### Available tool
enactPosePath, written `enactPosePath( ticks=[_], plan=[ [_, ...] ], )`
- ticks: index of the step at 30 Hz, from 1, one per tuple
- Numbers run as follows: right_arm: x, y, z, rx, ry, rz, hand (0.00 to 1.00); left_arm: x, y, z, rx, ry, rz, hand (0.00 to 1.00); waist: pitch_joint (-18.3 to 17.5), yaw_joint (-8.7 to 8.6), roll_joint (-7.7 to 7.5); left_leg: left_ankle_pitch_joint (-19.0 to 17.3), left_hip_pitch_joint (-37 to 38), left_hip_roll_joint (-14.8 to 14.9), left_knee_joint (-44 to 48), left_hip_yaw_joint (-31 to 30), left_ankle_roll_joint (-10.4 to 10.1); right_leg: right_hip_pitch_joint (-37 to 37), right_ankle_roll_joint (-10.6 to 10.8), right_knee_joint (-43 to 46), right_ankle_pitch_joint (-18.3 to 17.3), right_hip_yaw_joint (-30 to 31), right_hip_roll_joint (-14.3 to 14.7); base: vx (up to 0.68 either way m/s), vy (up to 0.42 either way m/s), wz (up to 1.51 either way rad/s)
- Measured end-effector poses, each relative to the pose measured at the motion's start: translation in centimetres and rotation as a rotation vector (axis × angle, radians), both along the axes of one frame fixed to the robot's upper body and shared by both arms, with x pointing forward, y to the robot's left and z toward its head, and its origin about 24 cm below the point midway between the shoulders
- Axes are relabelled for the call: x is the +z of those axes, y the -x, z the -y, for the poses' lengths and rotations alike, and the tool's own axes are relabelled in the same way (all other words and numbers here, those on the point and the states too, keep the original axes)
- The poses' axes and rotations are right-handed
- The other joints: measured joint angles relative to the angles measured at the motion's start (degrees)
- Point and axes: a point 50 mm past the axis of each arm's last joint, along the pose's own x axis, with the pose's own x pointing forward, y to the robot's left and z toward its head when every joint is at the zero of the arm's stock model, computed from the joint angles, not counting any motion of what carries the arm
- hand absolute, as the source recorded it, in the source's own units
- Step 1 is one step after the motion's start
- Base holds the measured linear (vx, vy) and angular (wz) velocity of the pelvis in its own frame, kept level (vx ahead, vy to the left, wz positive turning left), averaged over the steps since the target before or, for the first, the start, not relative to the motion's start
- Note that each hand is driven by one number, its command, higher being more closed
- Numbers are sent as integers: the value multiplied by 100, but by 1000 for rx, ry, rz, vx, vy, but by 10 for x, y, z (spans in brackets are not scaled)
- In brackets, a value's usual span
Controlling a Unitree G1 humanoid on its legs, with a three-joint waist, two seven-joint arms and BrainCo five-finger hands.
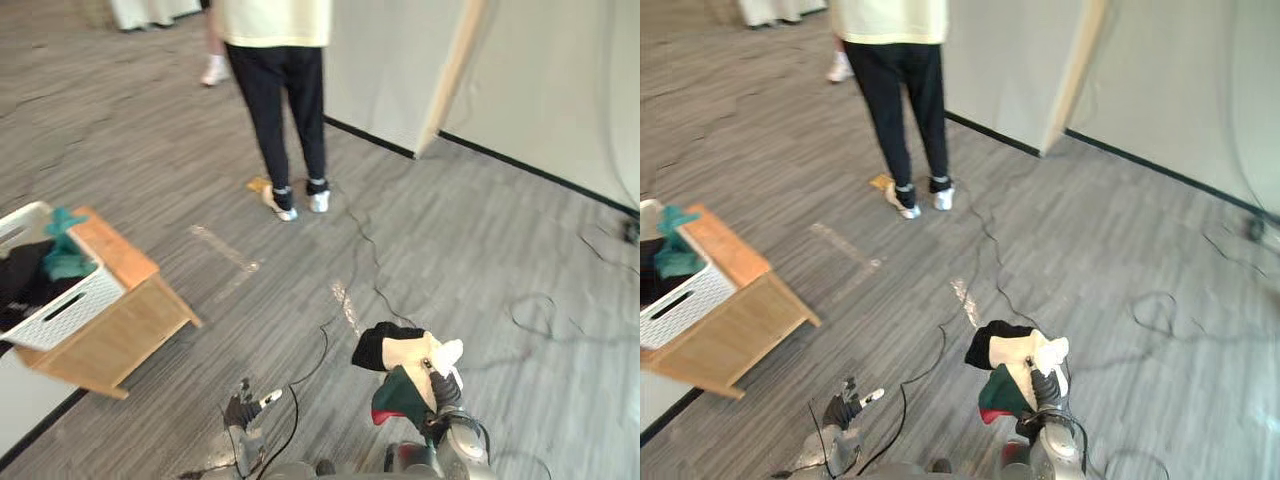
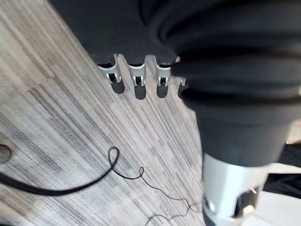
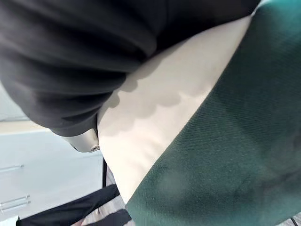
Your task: Tidy the bed and pick cloth on bed and put in laundry
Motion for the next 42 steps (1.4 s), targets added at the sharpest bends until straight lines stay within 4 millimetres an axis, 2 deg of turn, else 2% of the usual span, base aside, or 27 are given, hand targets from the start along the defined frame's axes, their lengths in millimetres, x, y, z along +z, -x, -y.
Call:
enactPosePath(
  ticks=[1,3,5,7,8,16,18,19,20,21,22,23,24,25,26,28,29,32,33,34,35,36,38,39,40,41,42],
  plan=[
    [-3,3,2,1,-6,-17,100,-2,5,-3,4,-5,-20,0,-11,73,-57,-62,25,-4,-17,7,-70,40,16,-36,-157,-21,-67,145,-138,27],
    [-5,5,5,-21,-10,-27,100,-3,7,0,7,7,-23,0,-8,144,77,-157,-134,174,104,88,-234,150,-103,-501,-26,-67,115,155,-124,-9],
    [-11,13,7,-20,-10,-61,100,-5,11,2,7,25,-33,0,3,84,190,-229,-110,316,141,204,-356,356,-191,-902,150,-172,237,153,-81,1],
    [-19,30,10,-23,-10,-117,100,-8,16,6,3,48,-47,0,-9,35,254,-298,102,432,135,360,-537,751,-210,-1161,180,-260,320,118,-39,10],
    [-30,48,11,26,-7,-187,100,-12,22,6,-23,54,-77,0,-166,87,145,-64,203,586,-289,337,-396,1217,-331,-2279,746,-418,616,70,-25,3],
    [-34,43,11,25,-3,-211,100,-11,18,4,-15,36,-72,0,-149,98,91,-93,248,649,-299,475,-443,1204,-336,-2305,741,-311,695,-1,-4,-9],
    [-38,41,11,15,10,-244,100,-10,16,1,-4,12,-73,0,-112,122,76,-192,207,713,-154,539,-594,1207,-386,-2303,708,-269,746,1,-50,-16],
    [-40,40,11,11,19,-264,100,-9,13,-1,9,-4,-72,0,-108,166,58,-394,82,811,150,591,-832,1208,-442,-2281,635,-233,836,15,-103,-22],
    [-40,36,15,8,44,-269,100,-9,9,1,21,-8,-67,0,-51,259,177,-711,-146,1034,682,667,-1052,1184,-555,-2087,422,-249,1021,44,-141,-36],
    [-37,29,20,18,71,-260,100,-10,9,6,35,-3,-76,0,49,332,362,-932,-327,1279,1234,775,-1318,1001,-593,-1311,92,-388,1180,79,-165,-34],
    [-36,21,22,24,91,-251,100,-10,5,7,44,-3,-71,0,127,371,447,-967,-673,1434,1993,805,-1384,856,-626,-662,-319,-494,1248,91,-142,-20],
    [-35,15,25,23,116,-255,100,-8,-1,6,48,-12,-60,0,202,411,472,-825,-1322,1573,3252,809,-1378,797,-688,-198,-819,-593,1234,53,-170,12],
    [-34,6,30,25,157,-267,100,-6,-10,7,64,-18,-45,0,399,424,575,-371,-1933,1700,4564,722,-1231,976,-933,-213,-1192,-658,1177,1,-132,21],
    [-33,4,34,21,180,-280,100,-4,-16,9,75,-10,-31,0,527,422,573,-412,-2069,1716,4814,679,-1143,1035,-987,-267,-1228,-588,1145,-8,-113,11],
    [-31,-3,41,2,209,-281,100,-3,-17,14,90,0,-24,0,581,467,692,-573,-2304,1649,4703,780,-875,1093,-985,-335,-1231,-560,1034,106,-64,-6],
    [-27,-12,44,-18,219,-264,100,-4,-17,17,94,8,-26,0,634,443,794,-592,-2496,1475,3764,979,-841,1202,-915,-606,-1189,-542,897,289,-68,-3],
    [-27,-12,43,-15,221,-264,100,-3,-18,17,99,10,-23,0,636,485,790,-544,-2500,1394,2739,1142,-830,1347,-779,-862,-1142,-532,848,322,-42,2],
    [-24,-19,40,11,238,-254,100,-1,-24,17,94,12,-8,0,663,598,739,-164,-2531,1232,1551,1566,-709,1676,-717,-1218,-1146,-541,804,432,34,-3],
    [-19,-30,40,20,251,-225,100,-1,-25,16,97,11,-6,0,676,605,717,202,-2665,1184,1245,1877,-433,1867,-598,-1374,-1219,-543,793,498,128,-13],
    [-16,-35,39,22,251,-213,100,0,-26,15,98,10,-3,0,691,613,691,399,-2699,1134,1237,1937,-270,1942,-522,-1415,-1264,-516,766,638,182,-25],
    [-14,-41,35,29,247,-196,100,1,-30,13,97,4,6,0,709,648,535,648,-2662,1018,1271,2052,178,2078,-363,-1461,-1364,-483,601,601,151,-12],
    [-12,-44,30,43,243,-183,100,4,-37,11,96,0,26,0,681,629,405,570,-2682,986,1536,2180,338,2064,-216,-1436,-1260,-501,456,725,180,-7],
    [-11,-48,19,67,234,-168,100,7,-41,5,126,-1,47,0,759,748,377,245,-3078,1492,2895,2409,701,2155,-82,-1327,-862,-418,577,576,171,-10],
    [-15,-41,16,66,225,-189,100,9,-42,3,165,15,60,0,684,888,273,-15,-3141,1430,3058,2578,395,2150,8,-810,-875,-507,574,511,264,-1],
    [-21,-30,16,66,220,-218,100,4,-32,6,160,18,30,0,544,890,339,-382,-2670,1340,2441,2623,336,1952,98,175,-912,-588,573,515,289,33],
    [-23,-27,14,66,212,-229,100,3,-30,5,149,11,20,0,493,842,239,-593,-2490,1156,2209,2474,257,1775,158,828,-907,-587,456,450,240,72],
    [-24,-26,10,68,202,-236,100,4,-31,-1,140,-4,21,0,503,813,46,-693,-2257,888,2009,2341,317,1388,530,1899,-610,-491,230,618,170,113]
  ],
)
